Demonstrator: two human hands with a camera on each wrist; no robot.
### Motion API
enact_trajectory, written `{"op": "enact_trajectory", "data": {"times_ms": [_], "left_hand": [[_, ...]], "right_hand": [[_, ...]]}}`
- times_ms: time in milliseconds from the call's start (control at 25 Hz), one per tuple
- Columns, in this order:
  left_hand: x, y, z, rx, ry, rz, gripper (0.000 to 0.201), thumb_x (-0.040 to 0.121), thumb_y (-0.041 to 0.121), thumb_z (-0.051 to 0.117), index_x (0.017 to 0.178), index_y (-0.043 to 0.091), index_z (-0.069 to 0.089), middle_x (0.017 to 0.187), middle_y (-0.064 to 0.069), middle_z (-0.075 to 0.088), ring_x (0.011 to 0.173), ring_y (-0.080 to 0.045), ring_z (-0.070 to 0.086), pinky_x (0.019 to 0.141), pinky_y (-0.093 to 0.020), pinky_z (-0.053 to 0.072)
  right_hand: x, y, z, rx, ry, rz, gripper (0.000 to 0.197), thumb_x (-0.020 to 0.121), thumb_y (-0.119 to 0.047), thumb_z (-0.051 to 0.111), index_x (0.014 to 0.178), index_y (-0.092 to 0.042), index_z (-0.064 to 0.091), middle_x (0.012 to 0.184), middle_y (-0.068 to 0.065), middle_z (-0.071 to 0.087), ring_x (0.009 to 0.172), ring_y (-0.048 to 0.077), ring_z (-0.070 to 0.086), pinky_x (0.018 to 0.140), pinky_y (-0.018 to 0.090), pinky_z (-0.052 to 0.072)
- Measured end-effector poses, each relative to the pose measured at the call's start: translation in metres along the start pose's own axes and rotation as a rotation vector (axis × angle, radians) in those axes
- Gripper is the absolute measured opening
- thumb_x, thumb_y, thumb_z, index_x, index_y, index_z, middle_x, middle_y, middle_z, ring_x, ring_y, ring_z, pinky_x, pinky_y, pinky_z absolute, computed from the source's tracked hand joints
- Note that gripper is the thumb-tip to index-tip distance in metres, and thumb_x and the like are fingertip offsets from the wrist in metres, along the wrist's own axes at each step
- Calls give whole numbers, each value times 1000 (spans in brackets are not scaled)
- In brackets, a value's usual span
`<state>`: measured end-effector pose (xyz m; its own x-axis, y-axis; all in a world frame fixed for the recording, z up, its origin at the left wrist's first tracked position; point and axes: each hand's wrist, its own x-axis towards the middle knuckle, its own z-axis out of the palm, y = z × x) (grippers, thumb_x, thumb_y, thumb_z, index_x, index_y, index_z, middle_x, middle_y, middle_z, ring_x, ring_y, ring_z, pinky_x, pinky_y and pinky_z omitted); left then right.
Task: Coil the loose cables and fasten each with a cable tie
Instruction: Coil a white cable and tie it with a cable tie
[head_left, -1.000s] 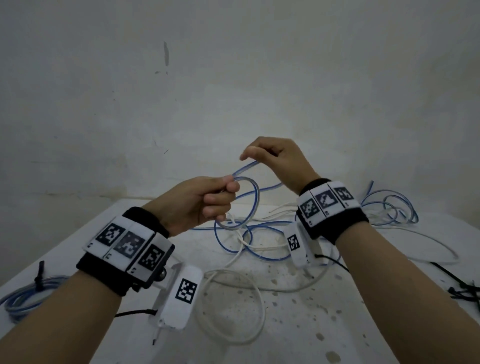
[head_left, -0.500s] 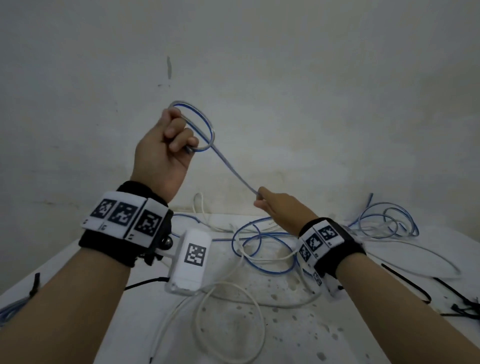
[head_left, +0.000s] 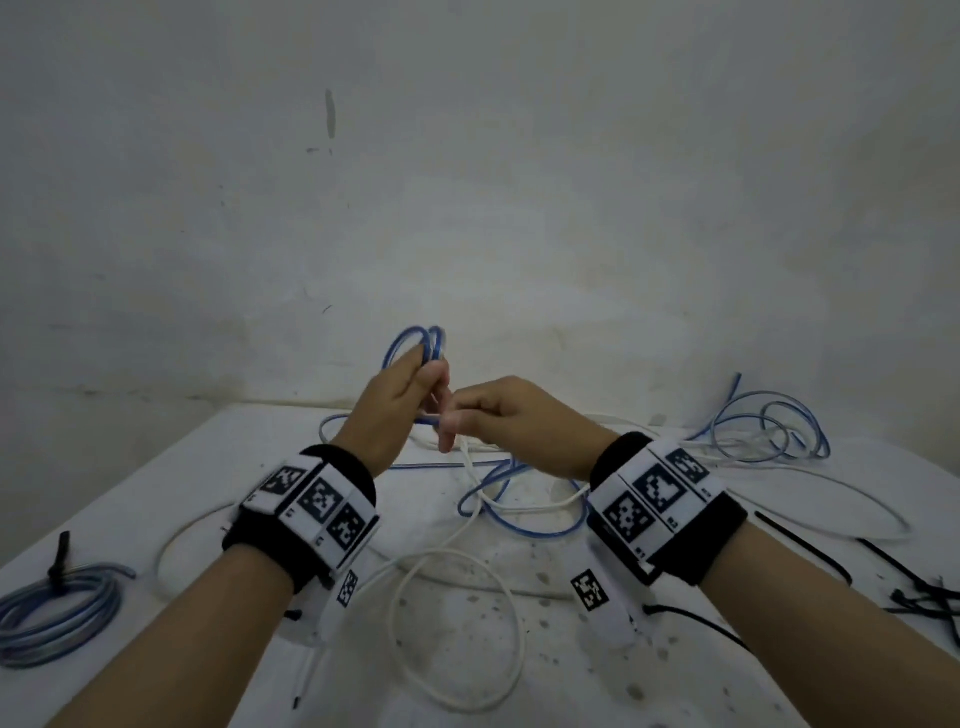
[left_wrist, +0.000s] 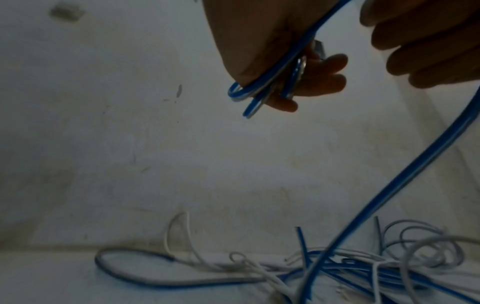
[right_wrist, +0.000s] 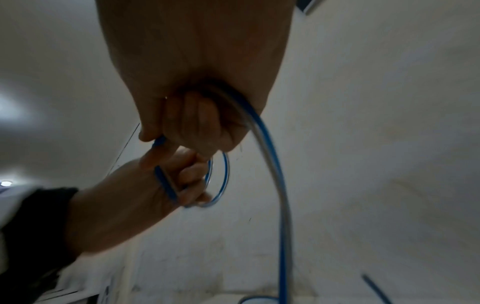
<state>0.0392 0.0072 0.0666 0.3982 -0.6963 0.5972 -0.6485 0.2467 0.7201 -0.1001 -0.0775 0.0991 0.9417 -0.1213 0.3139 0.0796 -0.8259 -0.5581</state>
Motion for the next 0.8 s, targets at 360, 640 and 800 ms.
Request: {"op": "enact_trajectory", "data": {"times_ms": [360,640,800], "left_hand": [[-24,-2,-9,427,-178,-254,32,93,46,40,84,16,43,64,5,49,62,-25,45,58,-29,35],[-29,-6,-4,1170,-272,191,35,98,35,24,91,12,50,66,1,62,51,-21,53,45,-27,26],[-33,-10,-28,767,-459,-117,42,98,42,28,68,20,47,61,5,47,54,-5,44,55,-18,32]], "right_hand": [[-2,-1,-34,-656,105,-55,7,96,-14,45,101,-12,49,86,3,54,73,22,49,68,31,41],[10,12,-40,-127,0,323,8,91,-11,53,83,-11,54,65,-4,44,59,8,40,58,24,37],[-4,40,-45,-12,-25,355,17,83,-14,66,79,-14,50,58,-1,56,52,11,51,54,17,41]]}}
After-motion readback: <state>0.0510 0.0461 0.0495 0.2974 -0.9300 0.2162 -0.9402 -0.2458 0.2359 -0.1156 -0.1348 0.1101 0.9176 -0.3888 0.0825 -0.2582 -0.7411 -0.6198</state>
